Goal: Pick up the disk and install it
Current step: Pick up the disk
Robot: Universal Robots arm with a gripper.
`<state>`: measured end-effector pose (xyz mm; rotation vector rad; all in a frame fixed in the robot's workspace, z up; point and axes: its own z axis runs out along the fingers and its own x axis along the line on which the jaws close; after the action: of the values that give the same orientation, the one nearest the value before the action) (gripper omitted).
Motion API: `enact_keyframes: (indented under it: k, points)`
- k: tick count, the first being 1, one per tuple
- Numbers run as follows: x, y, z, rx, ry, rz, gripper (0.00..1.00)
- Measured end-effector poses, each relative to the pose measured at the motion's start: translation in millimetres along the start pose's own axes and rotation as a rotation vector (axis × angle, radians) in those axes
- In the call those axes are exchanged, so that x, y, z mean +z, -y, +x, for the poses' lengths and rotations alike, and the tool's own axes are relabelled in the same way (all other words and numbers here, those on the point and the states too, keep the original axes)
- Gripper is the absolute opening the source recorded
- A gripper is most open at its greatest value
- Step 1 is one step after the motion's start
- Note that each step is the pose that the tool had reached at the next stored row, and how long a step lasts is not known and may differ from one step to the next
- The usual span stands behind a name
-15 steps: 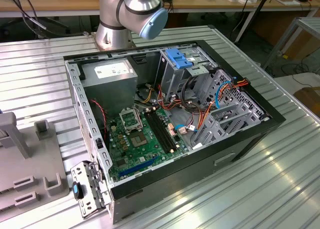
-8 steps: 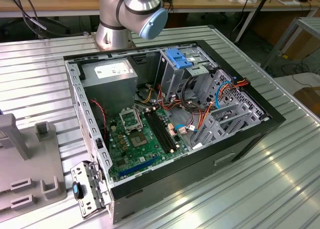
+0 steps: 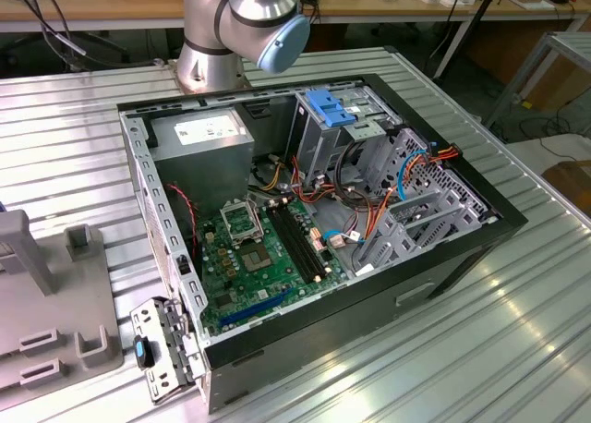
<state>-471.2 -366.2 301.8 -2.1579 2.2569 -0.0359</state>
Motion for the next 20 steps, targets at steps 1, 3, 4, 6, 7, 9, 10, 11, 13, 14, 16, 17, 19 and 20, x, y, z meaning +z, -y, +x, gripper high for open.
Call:
enact_keyframes:
  k: [1,3,4,6,7,9,10,11,13,14,16,17,19,20]
  points:
    - [-0.1,0.0,0.0,-0.020,0.0006,-0.0001,0.38]
    - [0.0,0.0,0.0,-0.053,0.0014,0.0000,0.38]
    - [-0.1,0.0,0.0,-0.063,0.0014,0.0000,0.38]
    - [-0.1,-0.1,0.5,-0.080,0.0016,0.0000,0.38]
    - [-0.1,-0.2,0.7,-0.087,0.0016,0.0001,0.38]
    - [-0.1,-0.3,0.9,-0.093,0.0018,0.0001,0.38]
    - [-0.1,-0.3,0.9,-0.093,0.0018,0.0001,0.38]
    - [-0.1,-0.4,0.9,-0.094,0.0018,0.0001,0.38]
    - [-0.1,-0.4,0.9,-0.095,0.0019,0.0001,0.38]
    - [-0.1,-0.4,1.0,-0.095,0.0019,0.0001,0.38]
    - [0.1,-0.7,1.6,-0.093,0.0018,0.0000,0.38]
    - [0.2,-0.7,2.1,-0.090,0.0017,-0.0001,0.38]
    - [0.4,-0.6,3.2,-0.083,0.0014,-0.0002,0.38]
    - [0.6,-0.6,3.4,-0.080,0.0015,0.0000,0.38]
